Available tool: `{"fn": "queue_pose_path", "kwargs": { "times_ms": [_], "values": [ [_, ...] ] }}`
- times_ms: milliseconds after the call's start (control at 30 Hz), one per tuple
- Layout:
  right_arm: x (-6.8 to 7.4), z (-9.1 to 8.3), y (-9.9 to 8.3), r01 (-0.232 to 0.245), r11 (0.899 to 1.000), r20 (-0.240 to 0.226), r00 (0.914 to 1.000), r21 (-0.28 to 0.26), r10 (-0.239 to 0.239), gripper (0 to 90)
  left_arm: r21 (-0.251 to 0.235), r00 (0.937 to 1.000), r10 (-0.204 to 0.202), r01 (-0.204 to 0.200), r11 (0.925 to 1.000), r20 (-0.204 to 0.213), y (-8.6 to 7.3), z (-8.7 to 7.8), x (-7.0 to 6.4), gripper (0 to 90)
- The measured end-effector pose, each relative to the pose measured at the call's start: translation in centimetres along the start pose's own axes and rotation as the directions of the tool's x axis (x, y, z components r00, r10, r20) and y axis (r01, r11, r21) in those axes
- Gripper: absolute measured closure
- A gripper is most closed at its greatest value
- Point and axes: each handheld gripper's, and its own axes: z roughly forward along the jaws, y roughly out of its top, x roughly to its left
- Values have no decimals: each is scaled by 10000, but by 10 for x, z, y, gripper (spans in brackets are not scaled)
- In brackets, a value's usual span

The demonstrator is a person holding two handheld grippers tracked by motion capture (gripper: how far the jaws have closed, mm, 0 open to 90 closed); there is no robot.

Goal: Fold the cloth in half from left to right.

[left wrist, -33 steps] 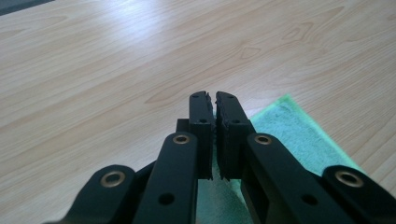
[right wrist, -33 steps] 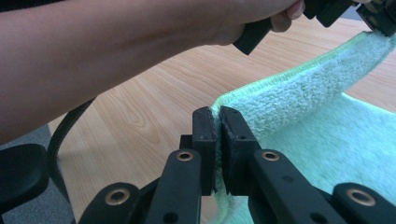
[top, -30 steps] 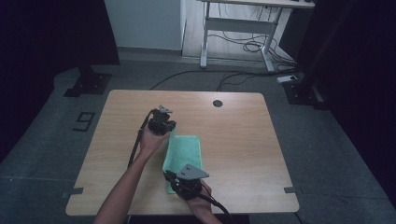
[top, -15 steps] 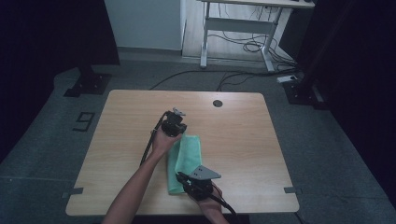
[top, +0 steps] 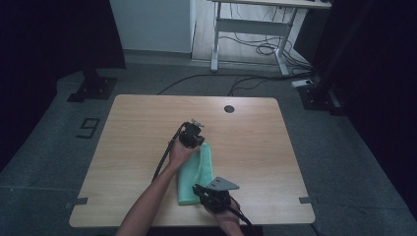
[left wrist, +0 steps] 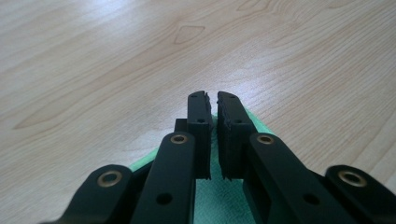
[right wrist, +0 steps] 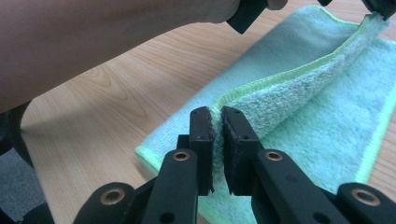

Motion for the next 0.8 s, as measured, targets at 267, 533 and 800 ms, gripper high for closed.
{"fn": "queue_pose_path", "kwargs": {
  "times_ms": [267,533,800],
  "values": [
    [-8,-5,-6,-220,9997,173,9996,88,218,820,13,9999,-18,18,10000,162,0,12,-7,832],
    [-11,-6,-10,-282,9993,300,9992,249,274,812,-10,9998,-6,7,10000,209,0,16,-11,815],
    [-15,-8,-14,-532,9981,297,9982,326,523,806,-76,9996,-25,27,10000,287,2,19,-13,838]
  ]
}}
